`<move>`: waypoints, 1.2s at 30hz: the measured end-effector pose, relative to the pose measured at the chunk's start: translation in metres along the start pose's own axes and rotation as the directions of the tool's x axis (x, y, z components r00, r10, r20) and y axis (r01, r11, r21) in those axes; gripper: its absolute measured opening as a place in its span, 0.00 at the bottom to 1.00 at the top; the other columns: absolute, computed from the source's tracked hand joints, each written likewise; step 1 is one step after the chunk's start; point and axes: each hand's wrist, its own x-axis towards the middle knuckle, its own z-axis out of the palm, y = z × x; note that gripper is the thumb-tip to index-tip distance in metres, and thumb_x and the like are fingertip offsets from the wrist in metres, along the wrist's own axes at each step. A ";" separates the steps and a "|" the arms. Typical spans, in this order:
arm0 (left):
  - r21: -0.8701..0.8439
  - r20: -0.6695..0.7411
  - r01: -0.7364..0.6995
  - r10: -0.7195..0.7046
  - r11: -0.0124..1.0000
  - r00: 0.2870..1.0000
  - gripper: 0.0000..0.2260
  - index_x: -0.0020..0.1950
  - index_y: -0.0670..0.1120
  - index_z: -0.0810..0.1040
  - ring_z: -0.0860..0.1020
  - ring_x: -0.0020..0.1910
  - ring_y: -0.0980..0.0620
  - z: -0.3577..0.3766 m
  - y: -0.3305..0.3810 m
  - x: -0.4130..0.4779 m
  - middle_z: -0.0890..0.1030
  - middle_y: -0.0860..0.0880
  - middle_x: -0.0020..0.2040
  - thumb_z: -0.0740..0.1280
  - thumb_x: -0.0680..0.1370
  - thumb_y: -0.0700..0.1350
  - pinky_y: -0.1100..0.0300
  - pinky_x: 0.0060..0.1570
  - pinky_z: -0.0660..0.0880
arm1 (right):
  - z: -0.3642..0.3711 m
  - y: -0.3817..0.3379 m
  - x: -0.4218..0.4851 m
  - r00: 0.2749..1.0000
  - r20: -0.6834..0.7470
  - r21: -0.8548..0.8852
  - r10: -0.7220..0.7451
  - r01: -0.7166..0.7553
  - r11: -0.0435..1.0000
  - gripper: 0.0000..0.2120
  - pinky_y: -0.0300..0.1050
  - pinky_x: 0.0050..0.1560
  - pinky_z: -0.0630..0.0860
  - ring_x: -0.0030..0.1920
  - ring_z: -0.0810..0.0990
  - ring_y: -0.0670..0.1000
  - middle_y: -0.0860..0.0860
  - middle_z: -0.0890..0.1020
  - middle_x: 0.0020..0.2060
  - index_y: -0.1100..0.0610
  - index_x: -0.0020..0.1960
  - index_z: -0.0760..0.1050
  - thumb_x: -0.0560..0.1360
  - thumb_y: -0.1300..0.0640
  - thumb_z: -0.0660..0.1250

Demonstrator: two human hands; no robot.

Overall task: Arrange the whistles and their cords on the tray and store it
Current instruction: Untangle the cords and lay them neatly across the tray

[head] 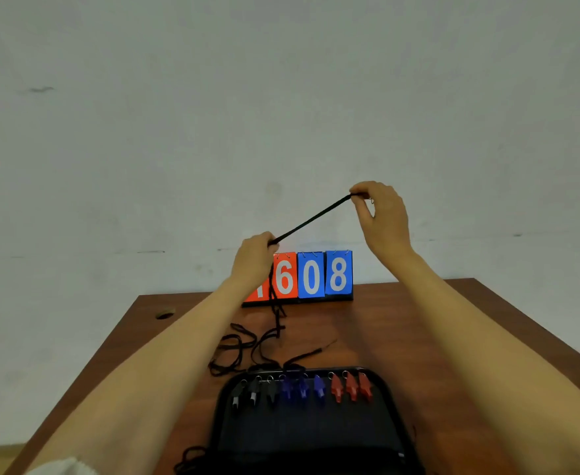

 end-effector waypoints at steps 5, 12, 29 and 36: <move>0.003 -0.026 0.078 -0.078 0.997 0.997 0.09 0.54 0.38 0.75 0.80 0.45 0.42 -0.012 -0.015 -0.005 0.81 0.39 0.48 0.58 0.80 0.41 0.51 0.45 0.76 | -0.010 0.001 -0.011 0.991 0.104 -0.073 0.086 -0.078 0.994 0.08 0.45 0.51 0.73 0.49 0.77 0.51 0.52 0.82 0.48 0.58 0.54 0.77 0.79 0.57 0.61; 0.088 -0.027 -0.014 0.016 0.996 1.000 0.15 0.65 0.40 0.74 0.77 0.56 0.43 -0.012 -0.003 -0.011 0.78 0.40 0.57 0.55 0.82 0.41 0.57 0.54 0.72 | 0.004 0.000 -0.033 0.828 0.478 -0.113 0.293 -0.273 0.955 0.10 0.49 0.33 0.74 0.31 0.77 0.53 0.57 0.81 0.35 0.57 0.53 0.73 0.79 0.61 0.54; 0.580 0.119 -0.111 0.051 0.807 0.992 0.15 0.65 0.48 0.75 0.72 0.58 0.43 -0.019 -0.069 -0.059 0.78 0.44 0.57 0.54 0.83 0.46 0.52 0.58 0.65 | 0.006 0.055 -0.090 0.785 0.337 -0.332 0.519 -0.417 0.846 0.08 0.47 0.40 0.72 0.41 0.77 0.55 0.55 0.82 0.44 0.59 0.48 0.74 0.80 0.56 0.59; 0.305 0.213 0.059 -0.129 0.950 0.968 0.13 0.62 0.44 0.75 0.77 0.55 0.42 -0.008 -0.110 -0.113 0.77 0.43 0.56 0.57 0.81 0.42 0.50 0.54 0.73 | -0.009 0.069 -0.145 0.681 0.397 -0.474 0.615 -0.422 0.773 0.12 0.50 0.48 0.76 0.50 0.80 0.57 0.55 0.83 0.50 0.59 0.52 0.79 0.79 0.56 0.58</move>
